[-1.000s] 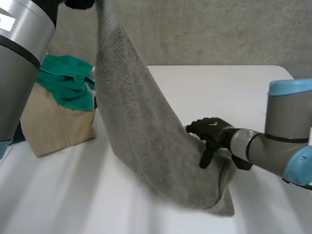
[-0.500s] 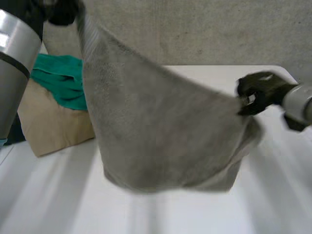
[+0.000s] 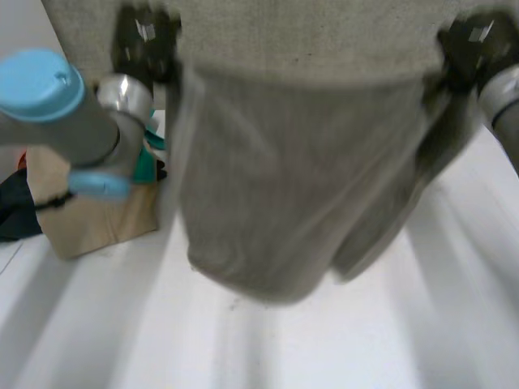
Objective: Fold the laundry.
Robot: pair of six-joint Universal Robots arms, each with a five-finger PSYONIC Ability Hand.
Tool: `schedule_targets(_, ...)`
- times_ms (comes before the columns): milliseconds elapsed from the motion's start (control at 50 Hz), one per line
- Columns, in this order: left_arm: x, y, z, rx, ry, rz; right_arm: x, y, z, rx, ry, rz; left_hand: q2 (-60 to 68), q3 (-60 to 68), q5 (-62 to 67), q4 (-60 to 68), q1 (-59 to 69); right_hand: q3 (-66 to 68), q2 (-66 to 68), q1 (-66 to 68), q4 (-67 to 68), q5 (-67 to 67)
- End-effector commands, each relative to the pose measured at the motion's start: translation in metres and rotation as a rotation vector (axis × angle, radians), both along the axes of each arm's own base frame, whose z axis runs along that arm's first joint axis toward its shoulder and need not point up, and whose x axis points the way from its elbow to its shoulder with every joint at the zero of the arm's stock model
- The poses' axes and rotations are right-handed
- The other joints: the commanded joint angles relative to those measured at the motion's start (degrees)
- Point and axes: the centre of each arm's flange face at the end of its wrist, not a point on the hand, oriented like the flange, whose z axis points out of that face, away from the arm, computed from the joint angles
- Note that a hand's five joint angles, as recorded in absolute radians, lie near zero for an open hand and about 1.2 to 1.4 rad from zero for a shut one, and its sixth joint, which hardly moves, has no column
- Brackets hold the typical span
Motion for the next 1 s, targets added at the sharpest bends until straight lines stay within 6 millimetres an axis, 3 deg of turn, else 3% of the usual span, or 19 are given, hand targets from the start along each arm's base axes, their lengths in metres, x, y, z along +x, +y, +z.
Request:
schedule_targets(20, 0.011, 0.006, 0.107, -0.438, 0.213, 0.049, 0.005, 0.005, 0.083, -0.337, -0.089, -0.022, 11.4, 11.7, 14.6, 11.2, 15.2, 12.2, 12.9, 23.1, 12.0, 13.2)
schedule_targets(40, 0.012, 0.012, 0.114, -0.466, 0.230, 0.048, 0.007, 0.015, 0.093, -0.350, -0.090, -0.010, 11.4, 11.7, 14.6, 11.2, 15.2, 12.2, 12.9, 23.1, 12.0, 13.2)
schedule_targets(100, 0.015, 0.014, 0.101, -0.411, 0.209, 0.048, 0.008, 0.030, 0.097, -0.329, -0.076, 0.017, 11.4, 11.7, 14.6, 11.2, 15.2, 12.2, 12.9, 23.1, 12.0, 13.2)
schedule_targets(120, 0.015, 0.017, 0.082, -0.351, 0.185, 0.041, 0.005, 0.036, 0.091, -0.287, -0.058, 0.031, 11.4, 11.7, 14.6, 11.2, 15.2, 12.2, 12.9, 23.1, 12.0, 13.2)
schedule_targets(180, 0.019, 0.028, 0.065, -0.291, 0.148, 0.033, 0.006, 0.048, 0.075, -0.210, -0.024, 0.068, 11.4, 11.7, 14.6, 11.2, 15.2, 12.2, 12.9, 23.1, 12.0, 13.2)
schedule_targets(260, 0.023, 0.049, 0.025, -0.169, 0.070, -0.007, 0.006, 0.069, 0.044, -0.044, 0.024, 0.110, 11.4, 11.7, 14.6, 11.2, 15.2, 12.2, 12.9, 23.1, 12.0, 13.2)
schedule_targets(280, 0.023, 0.055, 0.004, -0.112, 0.036, -0.025, 0.005, 0.078, 0.027, 0.040, 0.041, 0.124, 11.4, 11.7, 14.6, 11.2, 15.2, 12.2, 12.9, 23.1, 12.0, 13.2)
schedule_targets(400, 0.023, 0.082, -0.060, 0.067, -0.060, -0.081, 0.002, 0.100, -0.047, 0.337, 0.098, 0.146, 11.4, 11.7, 14.6, 11.2, 15.2, 12.2, 12.9, 23.1, 12.0, 13.2)
schedule_targets(420, 0.023, 0.093, -0.082, 0.127, -0.091, -0.088, 0.001, 0.105, -0.075, 0.419, 0.119, 0.150, 11.4, 11.7, 14.6, 11.2, 15.2, 12.2, 12.9, 23.1, 12.0, 13.2)
schedule_targets(520, 0.023, 0.102, -0.100, 0.184, -0.112, -0.098, 0.007, 0.112, -0.144, 0.609, 0.148, 0.210, 11.4, 11.7, 14.6, 11.2, 15.2, 12.2, 12.9, 23.1, 12.0, 13.2)
schedule_targets(640, 0.026, 0.100, -0.105, 0.201, -0.116, -0.086, 0.005, 0.102, -0.189, 0.727, 0.109, 0.221, 11.4, 11.7, 14.6, 11.2, 15.2, 12.2, 12.9, 23.1, 12.0, 13.2)
schedule_targets(720, 0.027, 0.099, -0.101, 0.192, -0.110, -0.084, -0.004, 0.090, -0.192, 0.758, 0.019, 0.178, 11.4, 11.7, 14.6, 11.2, 15.2, 9.6, 10.2, 20.5, 9.4, 10.6)
schedule_targets(760, 0.028, 0.098, -0.100, 0.190, -0.108, -0.083, -0.007, 0.087, -0.191, 0.770, -0.033, 0.168, 11.4, 11.7, 14.6, 11.2, 15.2, -11.7, -11.0, -0.8, -11.9, -10.7)
schedule_targets(840, 0.028, 0.098, -0.100, 0.190, -0.108, -0.081, -0.017, 0.078, -0.189, 0.787, -0.160, 0.125, 11.4, 11.7, 14.6, 11.2, 15.2, -28.9, -28.3, -18.0, -29.1, -27.9)
schedule_targets(860, 0.028, 0.098, -0.100, 0.190, -0.108, -0.081, -0.021, 0.073, -0.188, 0.776, -0.195, 0.109, 11.4, 11.7, 14.6, 11.2, 15.2, -41.1, -40.5, -30.2, -41.3, -40.1)
schedule_targets(900, 0.029, 0.098, -0.100, 0.193, -0.107, -0.080, -0.027, 0.069, -0.187, 0.772, -0.222, 0.089, 11.4, 11.7, 14.6, 11.2, 15.2, -50.4, -49.8, -39.6, -50.7, -49.5)
schedule_targets(1000, 0.033, 0.094, -0.099, 0.191, -0.106, -0.066, -0.042, 0.063, -0.170, 0.746, -0.253, 0.048, 11.4, 11.7, 14.6, 11.2, 15.2, -50.5, -49.8, -39.6, -50.7, -49.5)
